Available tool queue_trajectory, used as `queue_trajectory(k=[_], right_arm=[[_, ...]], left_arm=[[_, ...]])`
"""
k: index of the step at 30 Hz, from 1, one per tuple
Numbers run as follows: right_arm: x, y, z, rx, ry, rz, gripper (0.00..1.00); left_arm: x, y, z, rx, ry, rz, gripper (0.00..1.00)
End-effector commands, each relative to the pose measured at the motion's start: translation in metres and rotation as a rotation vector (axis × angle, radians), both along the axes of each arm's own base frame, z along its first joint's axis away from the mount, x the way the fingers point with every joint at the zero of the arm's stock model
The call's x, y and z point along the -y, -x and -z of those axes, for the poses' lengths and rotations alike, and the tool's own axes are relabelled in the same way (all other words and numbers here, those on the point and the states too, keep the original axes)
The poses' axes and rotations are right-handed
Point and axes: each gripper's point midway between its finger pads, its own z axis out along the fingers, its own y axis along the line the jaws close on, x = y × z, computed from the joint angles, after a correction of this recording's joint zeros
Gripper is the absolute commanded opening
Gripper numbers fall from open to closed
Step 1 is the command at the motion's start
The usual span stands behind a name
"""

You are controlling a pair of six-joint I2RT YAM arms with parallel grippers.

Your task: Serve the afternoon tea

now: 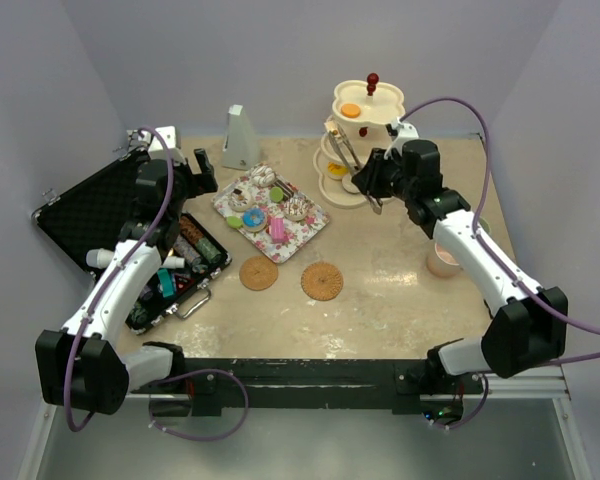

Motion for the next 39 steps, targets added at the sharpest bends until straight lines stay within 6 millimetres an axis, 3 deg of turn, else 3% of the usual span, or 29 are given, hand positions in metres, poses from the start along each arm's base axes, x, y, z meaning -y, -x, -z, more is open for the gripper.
queue_trajectory(k=[1, 8, 24, 34, 39], right_arm=[[0.019, -0.012, -0.019, 0.065, 0.028, 0.048, 0.23], [0.031, -0.023, -0.011, 0.063, 0.029, 0.07, 0.23], [0.034, -0.046, 0.002, 0.058, 0.026, 0.073, 0.24], [0.037, -0.049, 0.001, 0.066, 0.04, 0.086, 0.44], [0.036, -0.049, 0.0, 0.072, 0.04, 0.079, 0.48]], left_arm=[[0.004, 0.0, -0.024, 0.071, 0.008, 0.016, 1.0], [0.004, 0.001, -0.024, 0.072, 0.008, 0.017, 1.0], [0.004, 0.0, -0.021, 0.066, 0.007, 0.017, 1.0], [0.006, 0.0, -0.02, 0.063, 0.008, 0.023, 1.0], [0.005, -0.001, -0.02, 0.062, 0.007, 0.022, 1.0]])
